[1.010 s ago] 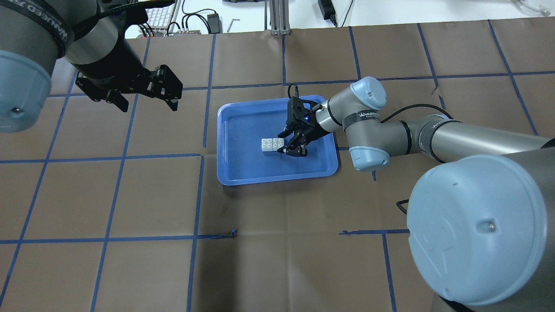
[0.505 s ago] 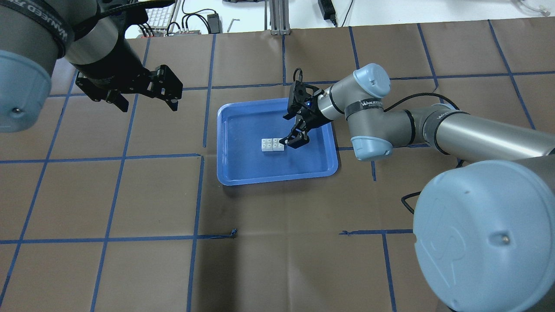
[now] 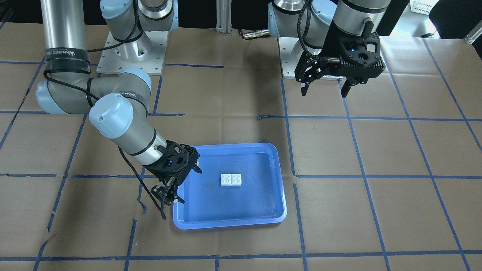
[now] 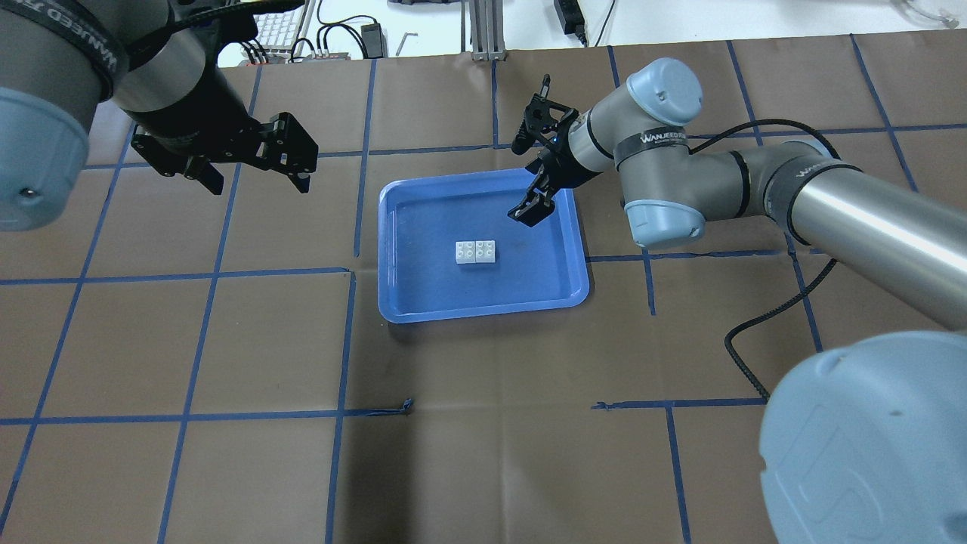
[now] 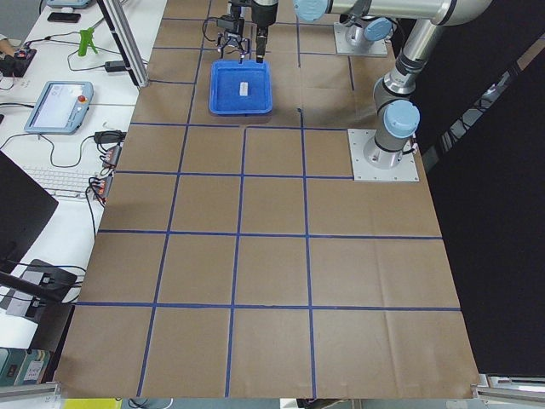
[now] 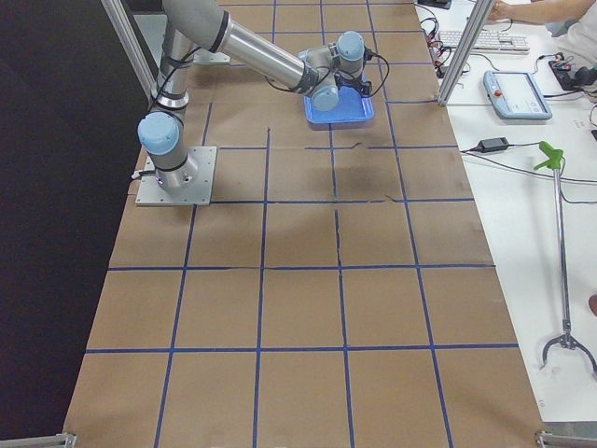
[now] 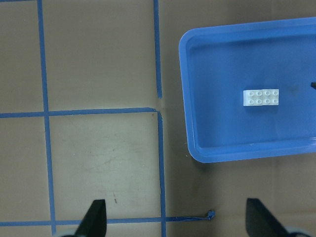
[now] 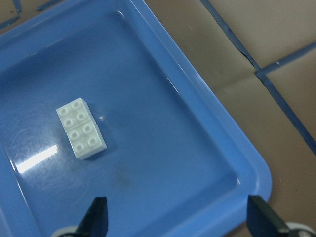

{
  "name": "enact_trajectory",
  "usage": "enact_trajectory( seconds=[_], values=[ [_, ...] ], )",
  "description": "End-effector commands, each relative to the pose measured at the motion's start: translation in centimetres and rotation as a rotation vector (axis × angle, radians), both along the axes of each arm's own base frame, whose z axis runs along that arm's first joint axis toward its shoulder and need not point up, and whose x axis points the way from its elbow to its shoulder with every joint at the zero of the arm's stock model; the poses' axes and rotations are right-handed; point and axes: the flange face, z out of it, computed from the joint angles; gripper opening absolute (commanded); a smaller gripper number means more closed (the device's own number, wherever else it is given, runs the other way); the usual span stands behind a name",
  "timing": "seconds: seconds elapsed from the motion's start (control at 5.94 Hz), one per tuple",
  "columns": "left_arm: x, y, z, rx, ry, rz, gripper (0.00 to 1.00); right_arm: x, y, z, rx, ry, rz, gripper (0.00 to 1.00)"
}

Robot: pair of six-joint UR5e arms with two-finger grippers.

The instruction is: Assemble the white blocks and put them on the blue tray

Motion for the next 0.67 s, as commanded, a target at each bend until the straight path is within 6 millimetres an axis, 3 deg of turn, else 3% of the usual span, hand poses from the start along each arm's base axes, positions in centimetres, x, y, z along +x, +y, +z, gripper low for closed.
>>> enact_trajectory(
  seconds=[0.0,0.17,0.5],
  values=[
    [-0.1,0.0,0.0,-0.001,0.001,-0.002,0.99,-3.8,1.2,5.4,0.076,0.168,-0.199,1.0],
    [0.0,0.0,0.0,-0.001,0.001,0.0,0.99,-4.5,3.4,8.6,0.119,0.206,-0.282,0.99],
    [0.0,0.0,0.0,-0.001,0.0,0.0,0.99,-9.0,5.6,13.2,0.181,0.214,-0.568,0.99]
  ],
)
